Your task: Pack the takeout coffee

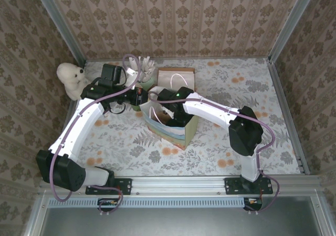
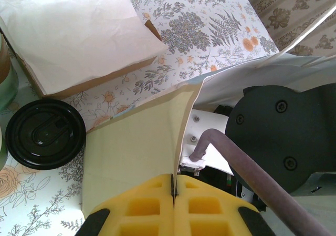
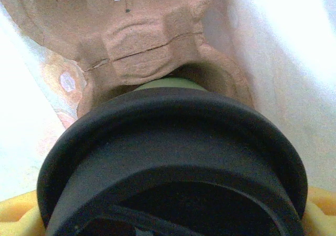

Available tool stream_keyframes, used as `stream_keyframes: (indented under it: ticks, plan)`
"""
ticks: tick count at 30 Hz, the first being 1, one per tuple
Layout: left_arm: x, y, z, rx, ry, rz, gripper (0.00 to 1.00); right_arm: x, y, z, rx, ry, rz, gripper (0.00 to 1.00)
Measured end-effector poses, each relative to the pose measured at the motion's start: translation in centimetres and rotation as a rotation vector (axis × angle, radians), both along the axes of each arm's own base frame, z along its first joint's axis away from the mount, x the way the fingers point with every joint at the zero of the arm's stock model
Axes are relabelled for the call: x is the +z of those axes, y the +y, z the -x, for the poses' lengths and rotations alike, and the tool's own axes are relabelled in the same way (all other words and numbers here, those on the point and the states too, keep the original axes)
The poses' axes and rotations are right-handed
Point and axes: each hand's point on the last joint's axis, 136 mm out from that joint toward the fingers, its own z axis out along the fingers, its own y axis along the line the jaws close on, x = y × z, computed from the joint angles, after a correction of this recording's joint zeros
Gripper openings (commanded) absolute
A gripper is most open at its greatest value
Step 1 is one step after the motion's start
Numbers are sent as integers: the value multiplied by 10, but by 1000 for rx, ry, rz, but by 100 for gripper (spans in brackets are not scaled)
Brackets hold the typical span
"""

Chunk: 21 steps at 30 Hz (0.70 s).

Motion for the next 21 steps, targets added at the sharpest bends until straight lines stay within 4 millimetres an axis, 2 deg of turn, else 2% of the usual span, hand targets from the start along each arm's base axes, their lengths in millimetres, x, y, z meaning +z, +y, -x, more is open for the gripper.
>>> stream_keyframes:
  ticks: [21]
  plan:
    - [-2, 3, -3, 28, 6, -12, 0, -1, 0, 0, 4, 2, 6, 69]
